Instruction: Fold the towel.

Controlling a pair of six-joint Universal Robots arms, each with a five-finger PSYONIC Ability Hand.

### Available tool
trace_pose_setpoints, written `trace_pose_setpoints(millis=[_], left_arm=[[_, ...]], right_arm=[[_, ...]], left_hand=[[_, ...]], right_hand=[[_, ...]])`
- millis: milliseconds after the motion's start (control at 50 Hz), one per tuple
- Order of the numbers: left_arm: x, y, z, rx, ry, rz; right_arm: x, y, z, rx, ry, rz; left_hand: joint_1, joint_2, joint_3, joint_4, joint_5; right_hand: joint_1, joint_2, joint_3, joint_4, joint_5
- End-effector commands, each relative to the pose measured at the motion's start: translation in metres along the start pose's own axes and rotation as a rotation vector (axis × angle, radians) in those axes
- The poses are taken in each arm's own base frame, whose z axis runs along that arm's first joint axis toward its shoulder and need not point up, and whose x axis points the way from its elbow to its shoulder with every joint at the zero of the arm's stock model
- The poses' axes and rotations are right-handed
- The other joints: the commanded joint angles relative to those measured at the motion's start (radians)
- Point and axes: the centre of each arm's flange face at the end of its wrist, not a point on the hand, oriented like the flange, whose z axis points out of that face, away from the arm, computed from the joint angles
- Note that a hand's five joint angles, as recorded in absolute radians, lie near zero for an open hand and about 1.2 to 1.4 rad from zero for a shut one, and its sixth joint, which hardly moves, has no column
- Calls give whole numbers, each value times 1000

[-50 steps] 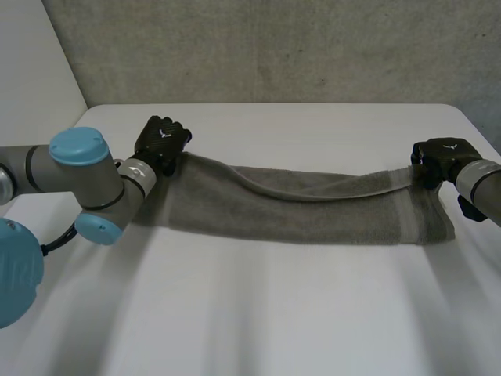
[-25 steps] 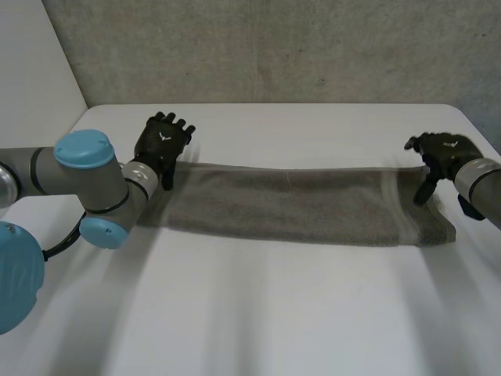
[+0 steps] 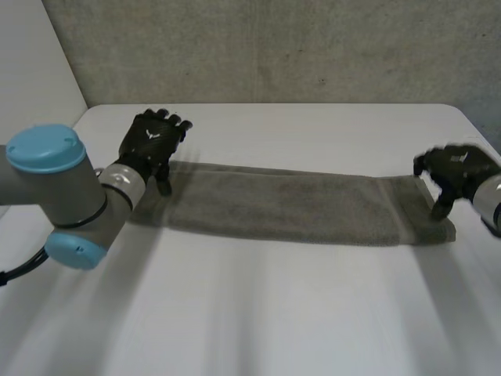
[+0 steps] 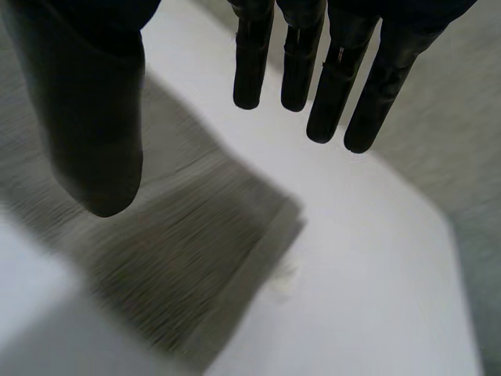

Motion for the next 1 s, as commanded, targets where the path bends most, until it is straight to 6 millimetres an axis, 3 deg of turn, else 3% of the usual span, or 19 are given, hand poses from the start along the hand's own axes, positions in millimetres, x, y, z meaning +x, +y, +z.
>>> trace_pose_setpoints(millis=[20,80,260,380,800,1000], left_arm=[[6,4,-23,-36,41,-151],[8,4,-27,-35,61,-167],[13,4,-30,-34,74,-168],[12,5,-30,-36,70,-169],[16,5,-32,-36,81,-169],[16,4,-31,-35,81,-168]], right_arm=[[-17,39,-9,-97,-98,19],[-17,50,-8,-98,-115,26],[-14,61,9,-33,-77,0],[-13,70,18,-48,-71,4],[-11,74,32,-1,-42,-17],[-15,84,42,-1,-44,-38]], left_hand=[[-63,-52,-40,-56,-193],[-63,-52,-40,-56,-193],[-63,-52,-40,-56,-193],[-66,-55,-43,-59,-196],[-66,-55,-43,-59,-196],[-66,-55,-43,-59,-196]], right_hand=[[22,24,21,18,9],[27,29,26,24,15],[232,234,232,229,220],[233,235,232,230,220],[171,173,170,168,159],[312,314,311,309,300]])
